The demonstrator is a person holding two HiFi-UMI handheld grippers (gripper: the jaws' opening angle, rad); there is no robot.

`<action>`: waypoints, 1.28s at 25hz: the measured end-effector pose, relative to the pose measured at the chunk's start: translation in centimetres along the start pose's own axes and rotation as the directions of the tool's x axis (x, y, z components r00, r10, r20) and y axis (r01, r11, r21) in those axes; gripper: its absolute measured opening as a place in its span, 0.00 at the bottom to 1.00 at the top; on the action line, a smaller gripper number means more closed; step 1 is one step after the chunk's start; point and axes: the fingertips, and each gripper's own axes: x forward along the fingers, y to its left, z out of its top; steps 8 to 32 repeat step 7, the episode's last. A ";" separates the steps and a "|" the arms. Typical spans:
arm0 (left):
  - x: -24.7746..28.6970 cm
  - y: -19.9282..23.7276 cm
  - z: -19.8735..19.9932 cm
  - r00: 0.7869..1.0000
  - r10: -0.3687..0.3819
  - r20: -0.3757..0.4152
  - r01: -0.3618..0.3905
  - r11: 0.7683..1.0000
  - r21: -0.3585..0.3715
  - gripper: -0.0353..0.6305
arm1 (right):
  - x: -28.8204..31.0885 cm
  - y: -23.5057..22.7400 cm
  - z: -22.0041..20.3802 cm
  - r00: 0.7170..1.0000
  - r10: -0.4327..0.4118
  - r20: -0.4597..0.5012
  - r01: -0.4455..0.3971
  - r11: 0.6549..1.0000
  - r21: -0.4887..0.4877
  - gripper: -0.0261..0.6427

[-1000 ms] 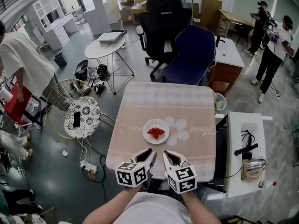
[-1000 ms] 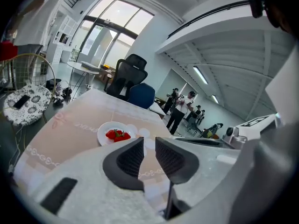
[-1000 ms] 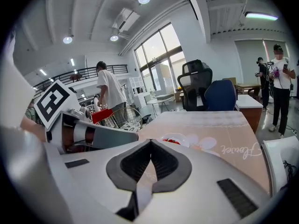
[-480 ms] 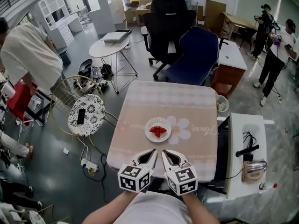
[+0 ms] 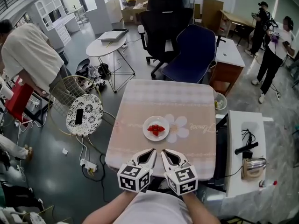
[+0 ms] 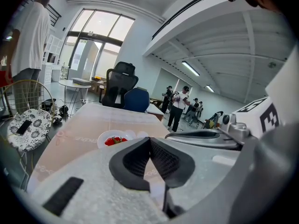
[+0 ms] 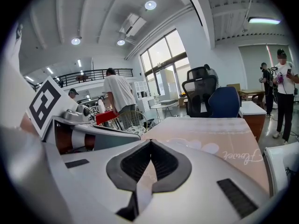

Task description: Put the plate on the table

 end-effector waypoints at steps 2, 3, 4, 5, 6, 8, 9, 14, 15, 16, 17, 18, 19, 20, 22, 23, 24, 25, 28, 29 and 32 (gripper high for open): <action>0.0 -0.1 -0.1 1.000 -0.003 -0.002 0.003 1.000 0.002 0.06 | -0.1 0.0 -0.1 1.000 -0.003 -0.002 0.003 1.000 0.001 0.04; 0.1 -0.1 -0.2 1.000 -0.003 -0.003 0.003 1.000 0.003 0.06 | -0.1 -0.1 -0.2 1.000 -0.004 -0.003 0.004 1.000 0.001 0.04; 0.1 -0.1 -0.3 1.000 -0.002 -0.005 0.002 1.000 0.004 0.06 | -0.1 -0.1 -0.4 1.000 -0.004 -0.004 0.004 1.000 0.002 0.04; 0.2 -0.1 -0.4 1.000 -0.001 -0.006 0.001 1.000 0.004 0.06 | -0.1 -0.2 -0.5 1.000 -0.004 -0.005 0.004 1.000 0.003 0.04; 0.2 -0.1 -0.5 1.000 0.000 -0.007 0.000 1.000 0.003 0.06 | -0.1 -0.2 -0.5 1.000 -0.004 -0.005 0.004 1.000 0.003 0.04; 0.3 -0.1 -0.7 1.000 0.001 -0.008 -0.001 1.000 0.003 0.06 | -0.1 -0.2 -0.6 1.000 -0.004 -0.004 0.004 1.000 0.003 0.04; 0.3 -0.1 -0.7 1.000 0.001 -0.008 -0.001 1.000 0.003 0.06 | -0.1 -0.2 -0.6 1.000 -0.004 -0.004 0.004 1.000 0.003 0.04; 0.3 -0.1 -0.7 1.000 0.001 -0.008 -0.001 1.000 0.003 0.06 | -0.1 -0.2 -0.6 1.000 -0.004 -0.004 0.004 1.000 0.003 0.04; 0.3 -0.1 -0.7 1.000 0.001 -0.008 -0.001 1.000 0.003 0.06 | -0.1 -0.2 -0.6 1.000 -0.004 -0.004 0.004 1.000 0.003 0.04; 0.3 -0.1 -0.7 1.000 0.001 -0.008 -0.001 1.000 0.003 0.06 | -0.1 -0.2 -0.6 1.000 -0.004 -0.004 0.004 1.000 0.003 0.04; 0.3 -0.1 -0.7 1.000 0.001 -0.008 -0.001 1.000 0.003 0.06 | -0.1 -0.2 -0.6 1.000 -0.004 -0.004 0.004 1.000 0.003 0.04; 0.3 -0.1 -0.7 1.000 0.001 -0.008 -0.001 1.000 0.003 0.06 | -0.1 -0.2 -0.6 1.000 -0.004 -0.004 0.004 1.000 0.003 0.04; 0.3 -0.1 -0.7 1.000 0.001 -0.008 -0.001 1.000 0.003 0.06 | -0.1 -0.2 -0.6 1.000 -0.004 -0.004 0.004 1.000 0.003 0.04; 0.3 -0.1 -0.7 1.000 0.001 -0.008 -0.001 1.000 0.003 0.06 | -0.1 -0.2 -0.6 1.000 -0.004 -0.004 0.004 1.000 0.003 0.04; 0.3 -0.1 -0.7 1.000 0.001 -0.008 -0.001 1.000 0.003 0.06 | -0.1 -0.2 -0.6 1.000 -0.004 -0.004 0.004 1.000 0.003 0.04; 0.3 -0.1 -0.7 1.000 0.001 -0.008 -0.001 1.000 0.003 0.06 | -0.1 -0.2 -0.6 1.000 -0.004 -0.004 0.004 1.000 0.003 0.04; 0.3 -0.1 -0.7 1.000 0.001 -0.008 -0.001 1.000 0.003 0.06 | -0.1 -0.2 -0.6 1.000 -0.004 -0.004 0.004 1.000 0.003 0.04; 0.3 -0.1 -0.7 1.000 0.001 -0.008 -0.001 1.000 0.003 0.06 | -0.1 -0.2 -0.6 1.000 -0.004 -0.004 0.004 1.000 0.003 0.04; 0.3 -0.1 -0.7 1.000 0.001 -0.008 -0.001 1.000 0.003 0.06 | -0.1 -0.2 -0.6 1.000 -0.004 -0.004 0.004 1.000 0.003 0.04; 0.3 -0.1 -0.7 1.000 0.001 -0.008 -0.001 1.000 0.003 0.06 | -0.1 -0.2 -0.6 1.000 -0.004 -0.004 0.004 1.000 0.003 0.04; 0.3 -0.1 -0.7 1.000 0.001 -0.008 -0.001 1.000 0.003 0.06 | -0.1 -0.2 -0.6 1.000 -0.004 -0.004 0.004 1.000 0.003 0.04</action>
